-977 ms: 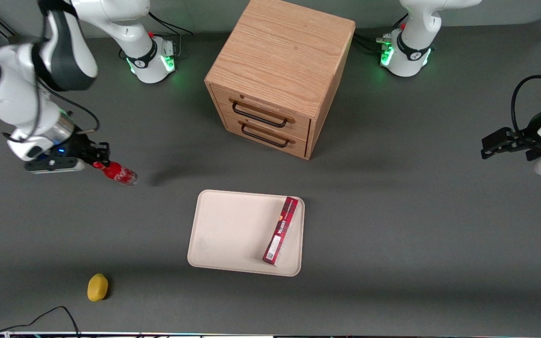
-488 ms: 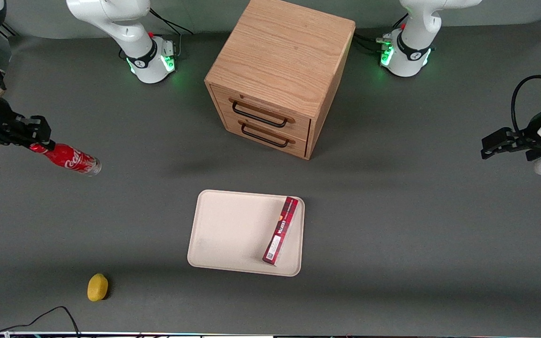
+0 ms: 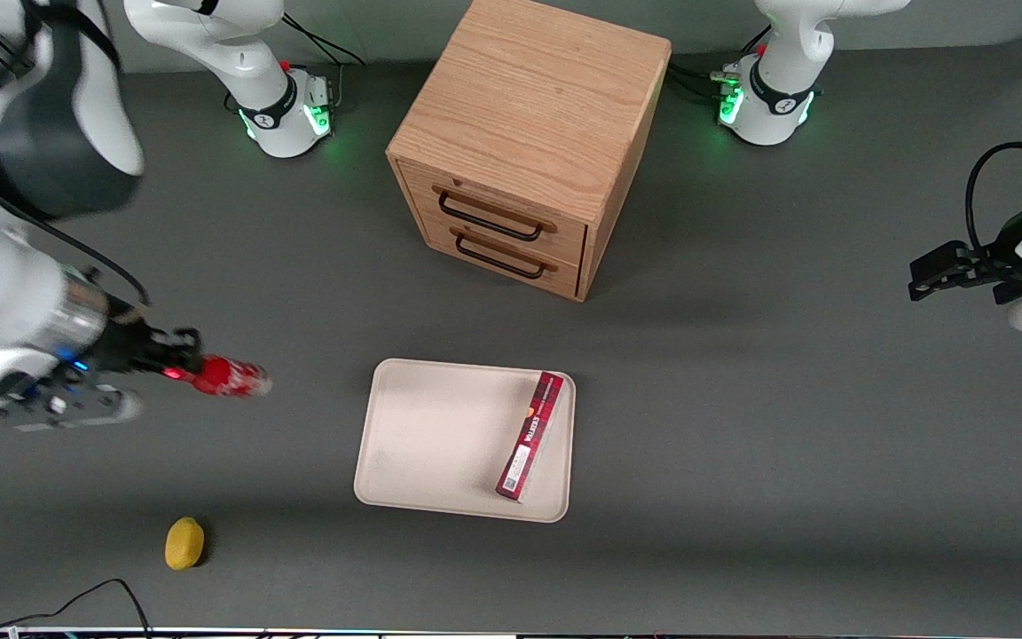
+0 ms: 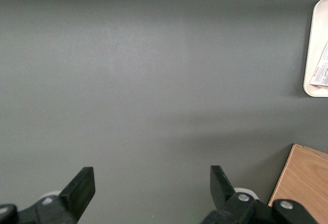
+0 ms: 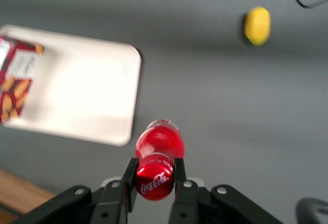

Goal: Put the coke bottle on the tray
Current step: 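Carry the bottle over the cream tray and lower it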

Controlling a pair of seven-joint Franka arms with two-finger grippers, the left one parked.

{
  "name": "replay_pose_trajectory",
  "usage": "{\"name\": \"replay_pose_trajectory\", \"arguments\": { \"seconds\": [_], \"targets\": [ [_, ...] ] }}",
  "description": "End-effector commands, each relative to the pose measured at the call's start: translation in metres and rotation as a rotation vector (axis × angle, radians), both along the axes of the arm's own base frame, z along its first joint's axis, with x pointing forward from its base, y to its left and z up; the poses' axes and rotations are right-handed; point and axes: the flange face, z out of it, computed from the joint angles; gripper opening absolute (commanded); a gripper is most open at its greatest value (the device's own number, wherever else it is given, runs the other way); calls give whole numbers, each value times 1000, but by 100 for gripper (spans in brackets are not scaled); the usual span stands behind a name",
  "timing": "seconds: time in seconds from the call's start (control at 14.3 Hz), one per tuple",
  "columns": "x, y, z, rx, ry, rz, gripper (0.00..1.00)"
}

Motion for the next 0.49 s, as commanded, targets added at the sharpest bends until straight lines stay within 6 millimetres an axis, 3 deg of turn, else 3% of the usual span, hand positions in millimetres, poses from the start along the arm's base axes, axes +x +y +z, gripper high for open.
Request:
{"name": "replay_pose_trajectory", "arguments": {
  "seconds": [0.0, 0.42],
  "targets": [
    [32, 33, -34, -17, -82, -39, 0],
    [53, 76, -120, -22, -108, -11, 0]
  ]
}}
